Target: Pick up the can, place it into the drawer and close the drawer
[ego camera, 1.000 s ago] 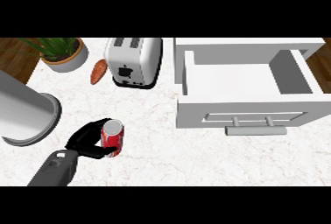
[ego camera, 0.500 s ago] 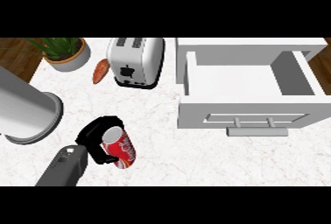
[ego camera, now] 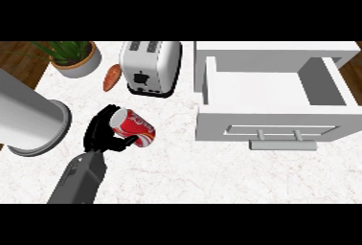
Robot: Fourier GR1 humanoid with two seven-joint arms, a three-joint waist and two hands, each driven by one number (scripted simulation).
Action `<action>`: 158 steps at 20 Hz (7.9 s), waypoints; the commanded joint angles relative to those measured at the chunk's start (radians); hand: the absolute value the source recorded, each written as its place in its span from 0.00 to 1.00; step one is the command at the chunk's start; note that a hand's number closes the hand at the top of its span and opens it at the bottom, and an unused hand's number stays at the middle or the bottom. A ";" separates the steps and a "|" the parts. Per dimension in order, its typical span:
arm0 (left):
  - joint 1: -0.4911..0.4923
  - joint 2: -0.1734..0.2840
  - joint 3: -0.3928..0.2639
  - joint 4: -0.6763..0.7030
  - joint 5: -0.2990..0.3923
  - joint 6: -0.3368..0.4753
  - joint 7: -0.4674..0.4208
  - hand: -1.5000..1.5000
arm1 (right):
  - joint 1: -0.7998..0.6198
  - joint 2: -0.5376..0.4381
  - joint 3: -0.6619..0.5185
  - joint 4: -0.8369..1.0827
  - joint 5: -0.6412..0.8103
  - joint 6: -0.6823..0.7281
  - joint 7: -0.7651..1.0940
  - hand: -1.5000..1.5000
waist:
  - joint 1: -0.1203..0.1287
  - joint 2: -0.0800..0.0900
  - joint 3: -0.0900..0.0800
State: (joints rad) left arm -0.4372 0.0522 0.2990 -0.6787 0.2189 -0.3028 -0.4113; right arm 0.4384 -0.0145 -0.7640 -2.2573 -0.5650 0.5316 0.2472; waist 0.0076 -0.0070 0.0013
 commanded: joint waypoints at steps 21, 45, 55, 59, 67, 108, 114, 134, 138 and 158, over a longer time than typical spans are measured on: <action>-0.165 -0.043 -0.295 -0.732 0.007 0.552 0.592 1.00 | 0.040 0.014 0.094 -0.002 0.062 -0.054 -0.056 0.00 | -0.016 0.006 -0.001; -0.762 -0.052 -0.425 -0.262 0.138 0.874 0.577 1.00 | -0.036 0.014 0.126 -0.054 0.060 -0.114 0.039 0.00 | -0.033 0.011 -0.001; -0.906 -0.052 -0.516 -0.020 0.323 0.905 0.443 1.00 | -0.053 -0.035 0.088 -0.038 -0.001 -0.093 0.057 0.00 | -0.060 0.015 0.000; -0.935 -0.052 -0.591 0.028 0.370 0.949 0.437 1.00 | -0.060 -0.022 0.079 -0.014 0.035 -0.072 0.021 0.00 | -0.055 0.014 0.000; -0.909 -0.052 -0.696 0.111 0.516 0.944 0.303 1.00 | -0.066 -0.051 0.077 -0.054 -0.037 -0.106 0.103 0.00 | -0.085 0.021 0.000; -0.972 -0.052 -0.908 0.185 0.812 1.078 0.121 0.00 | -0.283 -0.071 0.210 -0.168 0.484 -0.021 -0.148 0.00 | -0.052 0.029 0.000; -0.990 -0.052 -0.920 0.170 0.835 1.125 0.148 0.00 | -0.343 -0.072 0.354 -0.132 0.776 -0.025 -0.204 0.00 | -0.036 0.021 0.000; -0.950 0.043 -0.879 0.102 0.756 1.087 0.244 0.00 | -0.796 -0.096 0.794 0.546 1.540 -0.382 -0.321 0.00 | 0.026 0.011 -0.001; -0.924 0.037 -0.895 0.053 0.730 1.159 0.265 0.00 | -0.883 -0.141 0.800 0.741 1.625 -0.438 -0.363 0.00 | 0.034 0.011 -0.001; -0.771 0.278 -0.890 -0.259 0.648 1.132 0.460 0.00 | -1.216 -0.092 0.699 1.591 1.852 -0.993 -0.362 0.00 | 0.049 0.018 0.000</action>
State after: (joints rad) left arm -1.2163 0.3080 -0.5868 -0.8935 0.8776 0.8294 0.0071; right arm -0.7530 -0.1347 -0.0406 -0.8232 1.2603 -0.3384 -0.1321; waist 0.0520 -0.0060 -0.0125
